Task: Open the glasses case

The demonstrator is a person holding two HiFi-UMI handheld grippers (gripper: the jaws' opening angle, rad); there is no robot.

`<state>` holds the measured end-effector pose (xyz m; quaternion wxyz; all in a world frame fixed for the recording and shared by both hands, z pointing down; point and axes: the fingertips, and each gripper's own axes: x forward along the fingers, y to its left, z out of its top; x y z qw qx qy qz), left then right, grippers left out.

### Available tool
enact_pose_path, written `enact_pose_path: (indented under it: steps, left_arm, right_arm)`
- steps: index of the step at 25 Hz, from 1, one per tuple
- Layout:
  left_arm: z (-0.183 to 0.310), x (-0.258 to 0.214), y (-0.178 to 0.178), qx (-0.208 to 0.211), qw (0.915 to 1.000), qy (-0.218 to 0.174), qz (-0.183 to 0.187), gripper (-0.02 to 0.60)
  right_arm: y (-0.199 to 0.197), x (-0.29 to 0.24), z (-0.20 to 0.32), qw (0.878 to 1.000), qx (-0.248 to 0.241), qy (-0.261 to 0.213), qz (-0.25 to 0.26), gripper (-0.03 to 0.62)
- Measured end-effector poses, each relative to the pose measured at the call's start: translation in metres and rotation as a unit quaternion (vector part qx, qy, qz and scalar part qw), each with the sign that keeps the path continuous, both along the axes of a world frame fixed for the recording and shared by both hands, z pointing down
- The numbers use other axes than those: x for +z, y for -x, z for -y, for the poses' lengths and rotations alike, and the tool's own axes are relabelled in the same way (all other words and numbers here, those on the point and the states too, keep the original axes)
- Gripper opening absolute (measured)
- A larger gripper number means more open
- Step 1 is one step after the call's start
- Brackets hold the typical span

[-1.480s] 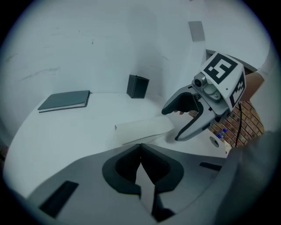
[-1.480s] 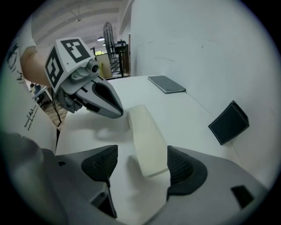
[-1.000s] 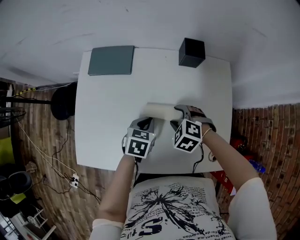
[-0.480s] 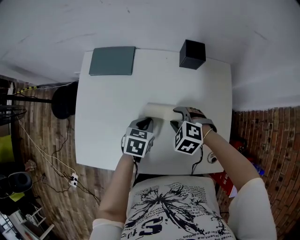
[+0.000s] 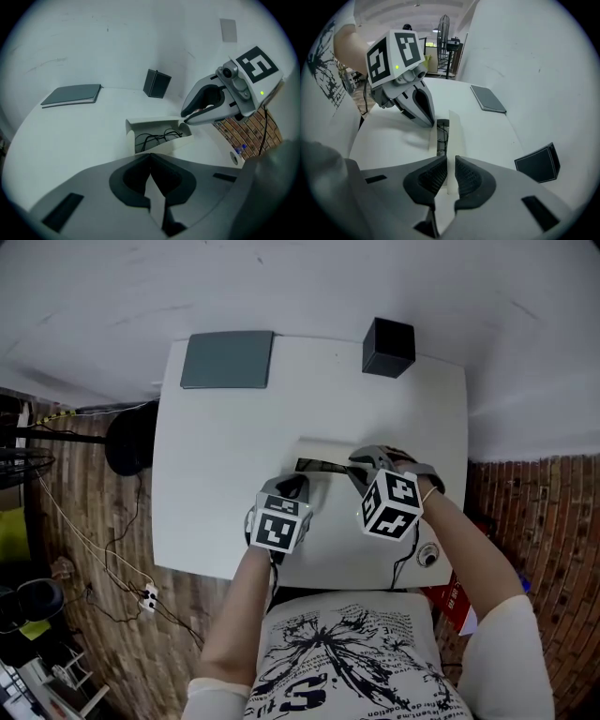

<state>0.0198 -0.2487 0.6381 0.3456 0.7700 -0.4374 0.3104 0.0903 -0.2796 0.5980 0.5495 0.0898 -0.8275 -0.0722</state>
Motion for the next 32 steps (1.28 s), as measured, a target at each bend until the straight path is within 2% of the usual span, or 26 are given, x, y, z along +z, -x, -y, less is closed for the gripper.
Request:
enact_pose_path:
  steps: [10, 19, 32]
  left_arm:
    - [0.001, 0.0, 0.0, 0.0, 1.0, -0.002, -0.007, 0.014]
    - [0.002, -0.001, 0.0, -0.003, 0.9998, -0.007, -0.02, 0.014]
    - [0.006, -0.001, 0.002, -0.014, 0.9996, 0.006, -0.023, 0.014]
  right_arm:
    - [0.001, -0.001, 0.043, 0.999, 0.008, -0.032, 0.007, 0.025]
    - [0.0, 0.004, 0.065, 0.999, 0.012, -0.024, 0.02, 0.035]
    - [0.002, 0.016, 0.085, 0.999, 0.009, -0.034, 0.017, 0.067]
